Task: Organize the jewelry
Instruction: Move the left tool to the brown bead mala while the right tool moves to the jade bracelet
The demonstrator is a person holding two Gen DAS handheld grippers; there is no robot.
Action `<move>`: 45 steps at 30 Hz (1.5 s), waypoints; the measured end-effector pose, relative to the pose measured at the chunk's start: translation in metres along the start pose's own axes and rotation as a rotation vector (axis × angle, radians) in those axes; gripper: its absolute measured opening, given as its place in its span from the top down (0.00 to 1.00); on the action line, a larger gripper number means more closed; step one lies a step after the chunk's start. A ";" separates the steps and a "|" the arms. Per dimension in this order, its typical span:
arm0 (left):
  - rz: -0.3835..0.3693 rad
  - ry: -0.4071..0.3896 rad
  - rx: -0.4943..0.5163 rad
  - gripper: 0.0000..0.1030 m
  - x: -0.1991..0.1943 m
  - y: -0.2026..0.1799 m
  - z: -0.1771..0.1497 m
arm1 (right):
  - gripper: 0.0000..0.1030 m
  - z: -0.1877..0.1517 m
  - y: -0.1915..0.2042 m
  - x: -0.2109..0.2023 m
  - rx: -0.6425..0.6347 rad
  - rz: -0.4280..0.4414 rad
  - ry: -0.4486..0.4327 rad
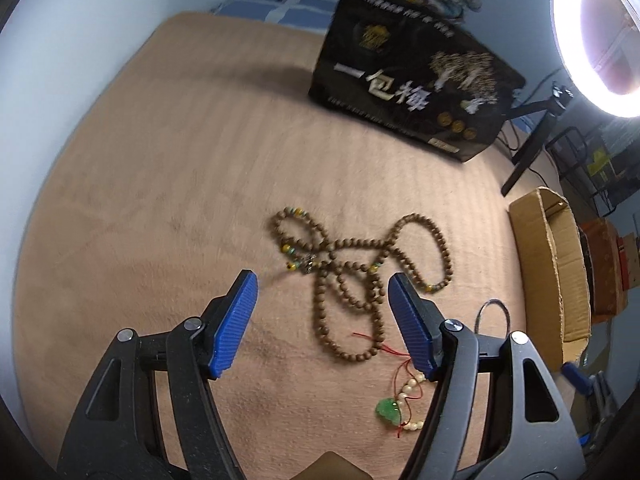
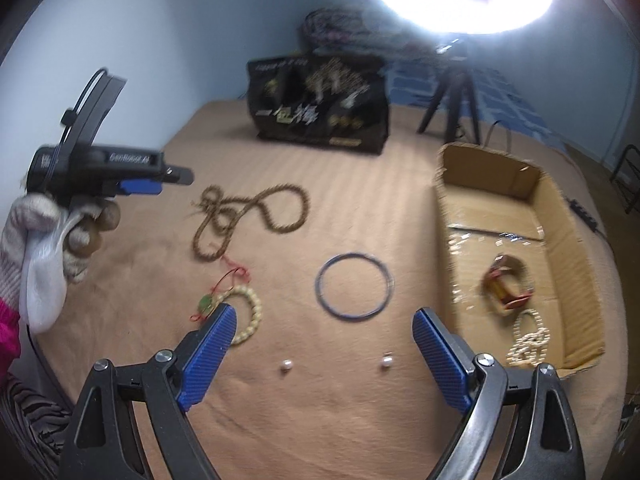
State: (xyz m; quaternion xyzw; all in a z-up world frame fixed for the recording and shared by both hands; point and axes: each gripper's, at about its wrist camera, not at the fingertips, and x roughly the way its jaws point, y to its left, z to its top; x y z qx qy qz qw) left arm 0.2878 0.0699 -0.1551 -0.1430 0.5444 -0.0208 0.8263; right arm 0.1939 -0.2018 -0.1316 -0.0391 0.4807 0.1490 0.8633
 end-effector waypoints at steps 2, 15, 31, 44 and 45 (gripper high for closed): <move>-0.004 0.018 -0.039 0.32 0.007 0.009 0.001 | 0.11 -0.004 0.008 0.010 -0.016 0.007 0.025; 0.000 0.085 -0.096 0.32 0.045 0.017 0.001 | 0.26 -0.016 0.030 0.052 -0.038 0.050 0.119; -0.016 0.097 -0.087 0.31 0.062 0.012 0.005 | 0.57 -0.013 0.080 0.068 -0.187 0.230 0.143; -0.031 0.096 -0.034 0.27 0.077 -0.021 0.009 | 0.59 -0.011 0.045 0.078 -0.055 0.129 0.190; -0.026 0.096 -0.019 0.26 0.079 -0.025 0.008 | 0.60 -0.011 0.044 0.078 -0.052 0.128 0.193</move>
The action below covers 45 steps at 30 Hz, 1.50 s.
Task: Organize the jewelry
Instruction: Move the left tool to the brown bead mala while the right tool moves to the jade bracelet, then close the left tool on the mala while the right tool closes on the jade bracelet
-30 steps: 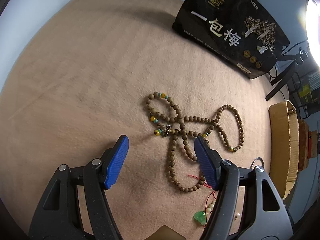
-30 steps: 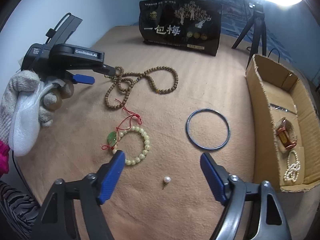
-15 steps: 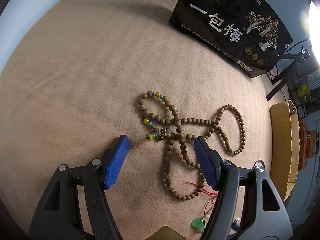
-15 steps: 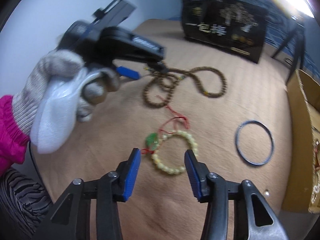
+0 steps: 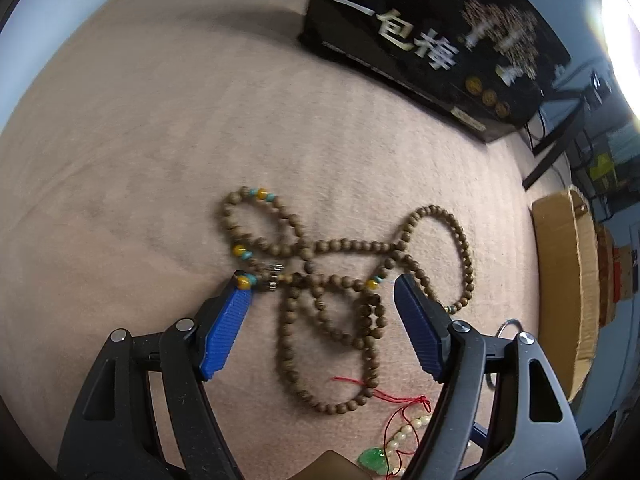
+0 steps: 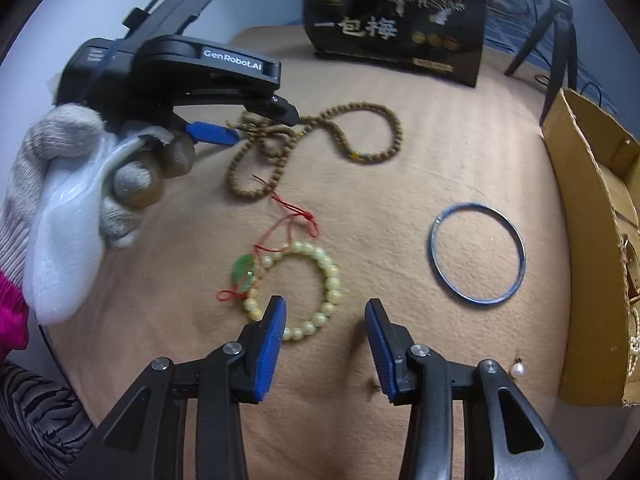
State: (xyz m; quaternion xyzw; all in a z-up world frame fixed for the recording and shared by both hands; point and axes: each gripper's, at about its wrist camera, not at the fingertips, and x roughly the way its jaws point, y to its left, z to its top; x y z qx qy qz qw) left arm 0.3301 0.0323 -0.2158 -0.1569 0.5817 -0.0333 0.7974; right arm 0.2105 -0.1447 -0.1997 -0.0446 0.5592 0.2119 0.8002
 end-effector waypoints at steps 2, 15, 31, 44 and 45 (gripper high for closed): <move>0.018 -0.002 0.033 0.25 0.004 -0.010 -0.002 | 0.60 0.001 -0.002 0.002 0.005 0.000 0.007; 0.228 -0.062 0.287 0.27 0.025 -0.057 -0.017 | 0.64 0.013 0.003 0.008 -0.021 -0.035 0.008; 0.197 -0.152 0.241 0.90 0.002 -0.035 -0.008 | 0.95 0.024 0.010 0.011 -0.058 -0.052 0.008; 0.138 -0.258 0.201 0.90 -0.062 -0.021 -0.012 | 0.96 0.038 0.010 -0.028 -0.018 0.006 -0.079; 0.131 -0.263 0.198 0.90 -0.067 -0.021 -0.013 | 0.96 0.038 0.010 -0.028 -0.018 0.006 -0.084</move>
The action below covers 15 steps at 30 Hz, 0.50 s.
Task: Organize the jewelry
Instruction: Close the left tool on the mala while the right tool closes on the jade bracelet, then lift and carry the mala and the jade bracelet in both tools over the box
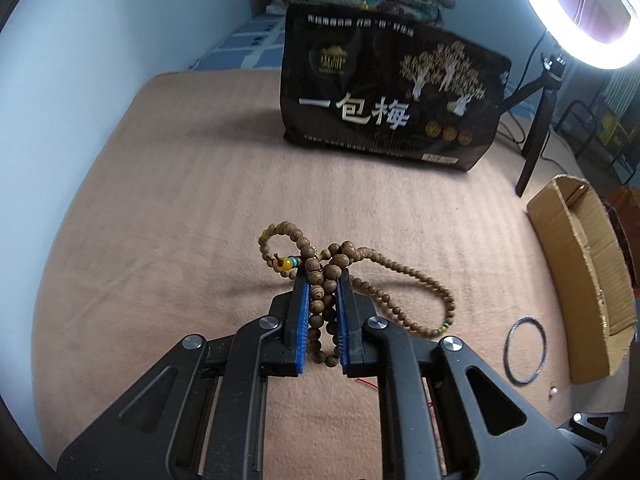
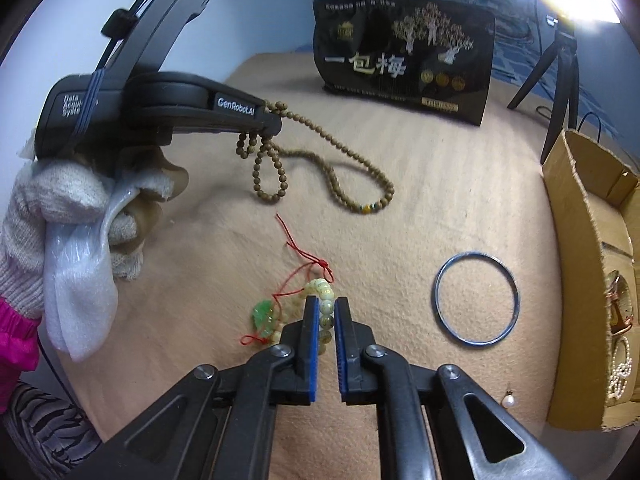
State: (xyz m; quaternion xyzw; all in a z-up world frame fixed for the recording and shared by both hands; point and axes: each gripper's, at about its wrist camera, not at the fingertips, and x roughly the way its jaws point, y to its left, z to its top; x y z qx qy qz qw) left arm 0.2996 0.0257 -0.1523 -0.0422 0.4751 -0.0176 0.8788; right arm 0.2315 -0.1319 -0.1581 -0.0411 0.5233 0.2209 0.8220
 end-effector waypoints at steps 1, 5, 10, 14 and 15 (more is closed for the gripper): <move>-0.003 -0.004 -0.003 0.90 -0.003 0.001 0.000 | 0.96 0.000 0.001 -0.002 0.001 0.000 -0.010; -0.025 -0.022 -0.024 0.90 -0.015 0.003 0.004 | 0.96 -0.001 0.002 -0.010 0.013 -0.002 -0.042; -0.049 -0.050 -0.043 0.90 -0.030 0.004 0.008 | 0.96 -0.002 0.002 -0.027 0.014 -0.021 -0.087; -0.069 -0.078 -0.055 0.90 -0.045 0.003 0.012 | 0.96 0.001 -0.004 -0.041 0.029 -0.027 -0.128; -0.075 -0.086 -0.056 0.90 -0.049 0.003 0.013 | 0.96 0.002 -0.005 -0.044 0.032 -0.029 -0.135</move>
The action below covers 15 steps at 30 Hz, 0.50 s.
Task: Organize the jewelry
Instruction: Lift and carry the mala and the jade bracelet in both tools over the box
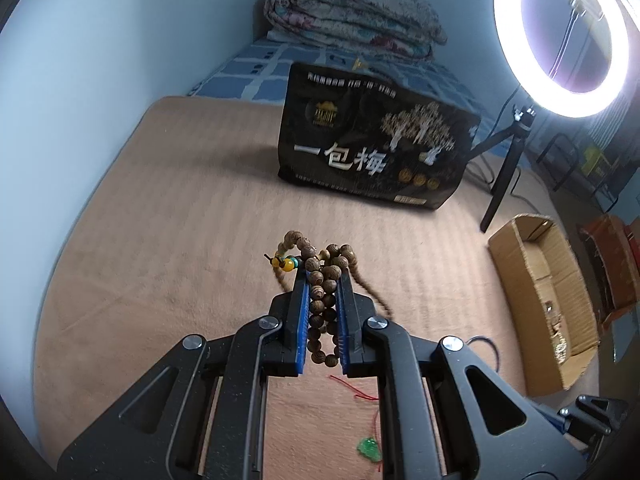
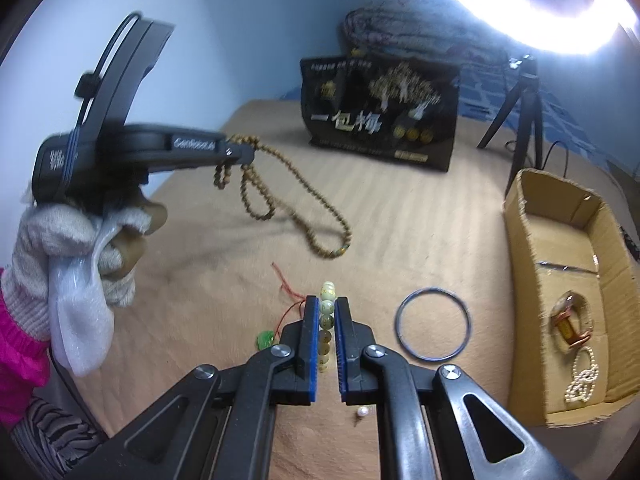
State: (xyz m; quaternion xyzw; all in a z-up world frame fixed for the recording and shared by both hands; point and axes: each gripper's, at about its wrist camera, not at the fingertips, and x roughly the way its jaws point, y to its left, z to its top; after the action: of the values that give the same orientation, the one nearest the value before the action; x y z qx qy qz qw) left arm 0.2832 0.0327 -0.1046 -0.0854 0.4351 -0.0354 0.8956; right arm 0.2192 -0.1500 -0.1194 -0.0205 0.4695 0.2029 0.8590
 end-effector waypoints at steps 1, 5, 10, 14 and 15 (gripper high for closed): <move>-0.003 -0.007 -0.001 0.90 -0.003 -0.001 0.001 | 0.96 0.002 -0.003 -0.004 0.005 -0.004 -0.013; -0.029 -0.036 -0.009 0.90 -0.020 -0.005 0.005 | 0.96 0.006 -0.011 -0.018 0.022 -0.016 -0.048; -0.055 -0.061 0.001 0.90 -0.036 -0.017 0.006 | 0.96 0.007 -0.025 -0.036 0.045 -0.030 -0.085; -0.086 -0.080 0.019 0.90 -0.050 -0.033 0.009 | 0.96 0.006 -0.040 -0.051 0.061 -0.053 -0.113; -0.091 -0.088 0.028 0.90 -0.054 -0.038 0.010 | 0.96 0.005 -0.044 -0.055 0.068 -0.058 -0.120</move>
State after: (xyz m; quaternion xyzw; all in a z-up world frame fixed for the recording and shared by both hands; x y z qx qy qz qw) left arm 0.2579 0.0037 -0.0499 -0.0942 0.3906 -0.0783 0.9124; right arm 0.2137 -0.2071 -0.0786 0.0074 0.4229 0.1628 0.8914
